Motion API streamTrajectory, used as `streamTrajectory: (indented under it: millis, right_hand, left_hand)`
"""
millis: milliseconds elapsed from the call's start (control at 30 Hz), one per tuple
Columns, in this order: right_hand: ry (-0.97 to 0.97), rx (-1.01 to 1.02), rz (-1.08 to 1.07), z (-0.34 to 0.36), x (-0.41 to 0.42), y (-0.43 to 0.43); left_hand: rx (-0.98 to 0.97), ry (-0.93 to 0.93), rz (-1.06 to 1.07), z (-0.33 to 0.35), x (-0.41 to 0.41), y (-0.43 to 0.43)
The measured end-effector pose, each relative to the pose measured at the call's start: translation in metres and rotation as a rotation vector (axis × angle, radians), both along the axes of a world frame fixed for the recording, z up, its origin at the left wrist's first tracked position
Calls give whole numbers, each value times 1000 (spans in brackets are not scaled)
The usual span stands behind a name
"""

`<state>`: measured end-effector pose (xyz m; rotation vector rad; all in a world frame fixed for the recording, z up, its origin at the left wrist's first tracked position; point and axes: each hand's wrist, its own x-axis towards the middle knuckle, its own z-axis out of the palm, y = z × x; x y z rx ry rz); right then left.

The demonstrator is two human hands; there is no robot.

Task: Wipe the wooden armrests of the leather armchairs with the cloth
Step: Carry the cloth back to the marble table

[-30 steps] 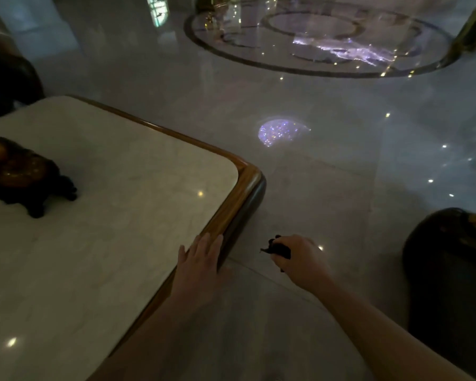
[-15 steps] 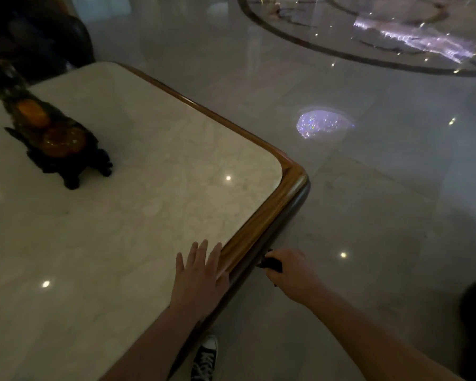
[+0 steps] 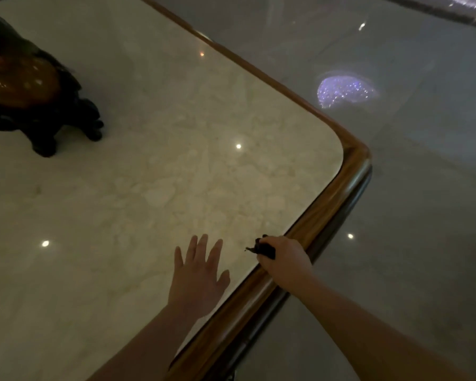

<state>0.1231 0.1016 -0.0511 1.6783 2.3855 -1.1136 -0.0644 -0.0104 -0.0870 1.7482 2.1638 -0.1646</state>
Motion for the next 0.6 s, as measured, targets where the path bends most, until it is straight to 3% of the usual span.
streamTrajectory:
  millis: [167,367,600]
  right_hand:
    - [-75,185,138,-59,-35,26]
    - [-28,396,298,-98,-55,36]
    - [-47,357,342,-116,-59,40]
  left_hand:
    - [36,1,91,-61,-11,8]
    - [89,-1,144,-111,-15,12]
    - [97,20,109,-132,-15,8]
